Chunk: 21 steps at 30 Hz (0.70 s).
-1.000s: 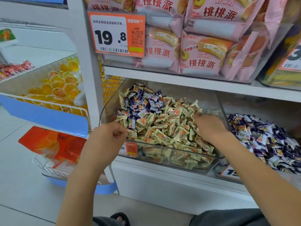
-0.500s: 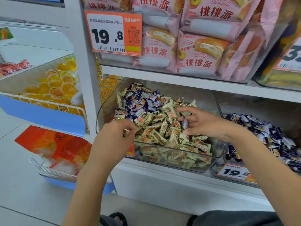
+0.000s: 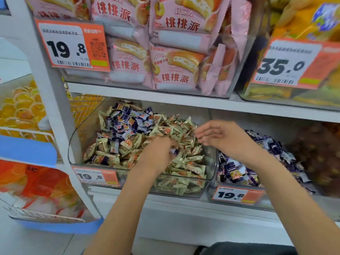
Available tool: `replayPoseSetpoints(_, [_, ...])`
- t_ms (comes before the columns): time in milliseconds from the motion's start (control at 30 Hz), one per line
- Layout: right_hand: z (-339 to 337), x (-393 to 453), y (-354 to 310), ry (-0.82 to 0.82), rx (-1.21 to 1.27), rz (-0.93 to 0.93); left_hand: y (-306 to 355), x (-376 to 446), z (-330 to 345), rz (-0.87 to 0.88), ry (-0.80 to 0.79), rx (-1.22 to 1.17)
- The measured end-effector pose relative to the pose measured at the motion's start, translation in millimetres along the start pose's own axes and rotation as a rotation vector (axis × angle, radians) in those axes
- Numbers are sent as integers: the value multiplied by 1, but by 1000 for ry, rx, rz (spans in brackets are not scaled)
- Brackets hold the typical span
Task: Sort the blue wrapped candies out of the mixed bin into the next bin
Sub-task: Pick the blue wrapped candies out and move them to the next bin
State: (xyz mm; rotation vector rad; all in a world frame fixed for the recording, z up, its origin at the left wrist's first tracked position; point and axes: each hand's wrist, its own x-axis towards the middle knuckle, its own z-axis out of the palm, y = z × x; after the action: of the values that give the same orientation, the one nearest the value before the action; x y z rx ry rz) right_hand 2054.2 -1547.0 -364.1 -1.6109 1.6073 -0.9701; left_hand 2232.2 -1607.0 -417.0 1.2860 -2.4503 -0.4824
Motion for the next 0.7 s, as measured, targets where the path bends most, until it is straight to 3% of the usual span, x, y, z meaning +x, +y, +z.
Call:
replayPoseSetpoints(167, [10,-4,7,76,3,-92,5,2,-4,-51,338,-268])
replayPoseSetpoints(200, [12,-3,8,85,-15,-107,4,0,-3,-69,326,-287])
replayPoseSetpoints(333, [17,2,10,46,-62,-131,-7,-2,8,-125,-31,-259])
replayPoseSetpoints(433, [15,3,10,16,-61,-136,-6,-2,8,-47,-132,-237])
replayPoseSetpoints(567, [14,0,9,-17,-101,-139,5,0,14,134,-190,-122])
replayPoseSetpoints(700, [16,-3,5,-15,-130,-146,16,3,23,211,-104,-148])
